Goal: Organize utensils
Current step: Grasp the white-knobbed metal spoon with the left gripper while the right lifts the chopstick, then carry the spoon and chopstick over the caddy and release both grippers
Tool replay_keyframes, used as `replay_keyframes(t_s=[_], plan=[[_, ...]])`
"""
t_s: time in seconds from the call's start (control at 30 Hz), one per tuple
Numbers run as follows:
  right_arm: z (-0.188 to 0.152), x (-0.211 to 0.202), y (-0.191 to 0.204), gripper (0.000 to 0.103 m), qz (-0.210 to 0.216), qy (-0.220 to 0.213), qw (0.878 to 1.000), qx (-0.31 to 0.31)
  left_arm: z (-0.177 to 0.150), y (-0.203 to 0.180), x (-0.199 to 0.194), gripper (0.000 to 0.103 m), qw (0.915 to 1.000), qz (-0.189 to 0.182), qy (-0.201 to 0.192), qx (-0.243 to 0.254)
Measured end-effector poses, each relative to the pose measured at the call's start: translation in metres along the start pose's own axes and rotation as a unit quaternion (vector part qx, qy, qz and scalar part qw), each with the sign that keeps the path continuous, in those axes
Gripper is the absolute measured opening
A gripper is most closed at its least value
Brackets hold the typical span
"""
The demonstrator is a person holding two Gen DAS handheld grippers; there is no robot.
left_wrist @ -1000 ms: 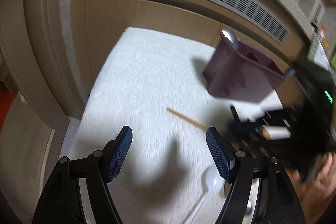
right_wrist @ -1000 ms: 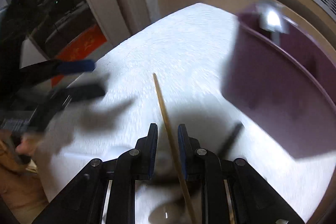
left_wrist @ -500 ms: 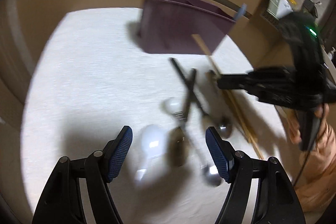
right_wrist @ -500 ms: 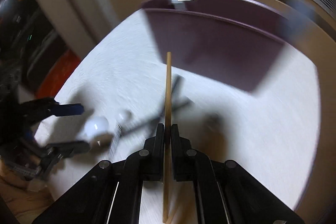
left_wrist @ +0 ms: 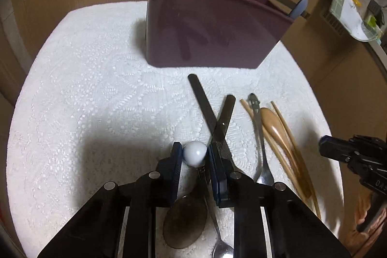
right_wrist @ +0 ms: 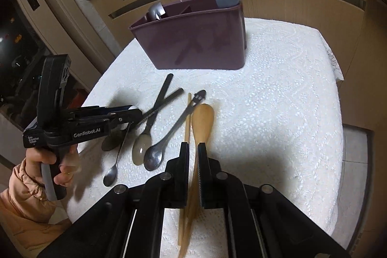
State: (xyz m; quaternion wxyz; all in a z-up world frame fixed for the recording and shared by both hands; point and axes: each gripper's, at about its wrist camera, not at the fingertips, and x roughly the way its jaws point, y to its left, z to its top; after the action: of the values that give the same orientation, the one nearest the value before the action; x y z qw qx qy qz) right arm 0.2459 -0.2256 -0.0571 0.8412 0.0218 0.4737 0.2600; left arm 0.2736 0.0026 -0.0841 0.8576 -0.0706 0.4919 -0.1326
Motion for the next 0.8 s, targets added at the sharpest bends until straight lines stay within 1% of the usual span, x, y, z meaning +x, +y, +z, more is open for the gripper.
replay_keyframes(t_s=[0.07, 0.17, 0.23, 0.27, 0.3, 0.37, 0.4, 0.47, 0.57, 0.6, 0.63, 0.7, 0.73, 0.8], plan=[[0.003, 0.007, 0.005, 0.007, 0.000, -0.004, 1.000, -0.002, -0.004, -0.002, -0.010, 0.023, 0.9997, 0.007, -0.020, 0.009], [0.004, 0.005, 0.009, 0.007, -0.011, -0.014, 1.000, -0.007, -0.011, -0.008, -0.030, 0.023, 0.9986, 0.002, -0.046, 0.025], [0.004, 0.003, 0.008, 0.007, -0.022, -0.019, 0.999, -0.015, -0.014, -0.012, -0.044, 0.023, 0.9979, -0.011, -0.058, 0.028], [0.004, 0.003, 0.006, 0.007, -0.035, -0.020, 0.999, -0.017, -0.013, -0.012, -0.047, 0.023, 0.9974, -0.016, -0.064, 0.028], [0.004, 0.005, 0.005, 0.008, -0.057, -0.012, 0.998, -0.027, -0.013, -0.014, -0.055, 0.023, 0.9966, -0.019, -0.074, 0.030], [0.003, 0.012, 0.001, 0.009, -0.083, -0.003, 0.996, -0.036, -0.013, -0.021, -0.067, 0.023, 0.9941, -0.005, -0.099, 0.046], [0.003, 0.017, -0.002, 0.012, -0.086, 0.004, 0.996, -0.033, -0.013, -0.024, -0.073, 0.023, 0.9923, 0.006, -0.112, 0.053], [0.003, 0.029, -0.009, 0.012, -0.083, 0.021, 0.996, -0.027, -0.013, -0.026, -0.080, 0.023, 0.9902, 0.012, -0.125, 0.061], [0.005, 0.050, -0.012, 0.012, -0.094, 0.042, 0.994, -0.020, -0.012, -0.026, -0.084, 0.023, 0.9897, 0.006, -0.128, 0.063], [0.006, 0.055, -0.012, 0.012, -0.102, 0.044, 0.994, -0.022, -0.012, -0.026, -0.083, 0.023, 0.9897, 0.007, -0.128, 0.064], [0.007, 0.057, -0.009, 0.012, -0.114, 0.036, 0.992, -0.029, -0.013, -0.026, -0.083, 0.023, 0.9897, 0.007, -0.128, 0.064], [0.009, 0.059, -0.004, 0.006, -0.130, 0.040, 0.990, -0.042, -0.014, -0.025, -0.085, 0.023, 0.9897, 0.006, -0.130, 0.061], [0.010, 0.057, -0.002, 0.005, -0.132, 0.038, 0.990, -0.042, -0.015, -0.025, -0.086, 0.023, 0.9895, 0.004, -0.131, 0.061], [0.012, 0.042, 0.002, 0.005, -0.118, 0.014, 0.992, -0.040, -0.015, -0.025, -0.092, 0.023, 0.9885, 0.003, -0.139, 0.061]])
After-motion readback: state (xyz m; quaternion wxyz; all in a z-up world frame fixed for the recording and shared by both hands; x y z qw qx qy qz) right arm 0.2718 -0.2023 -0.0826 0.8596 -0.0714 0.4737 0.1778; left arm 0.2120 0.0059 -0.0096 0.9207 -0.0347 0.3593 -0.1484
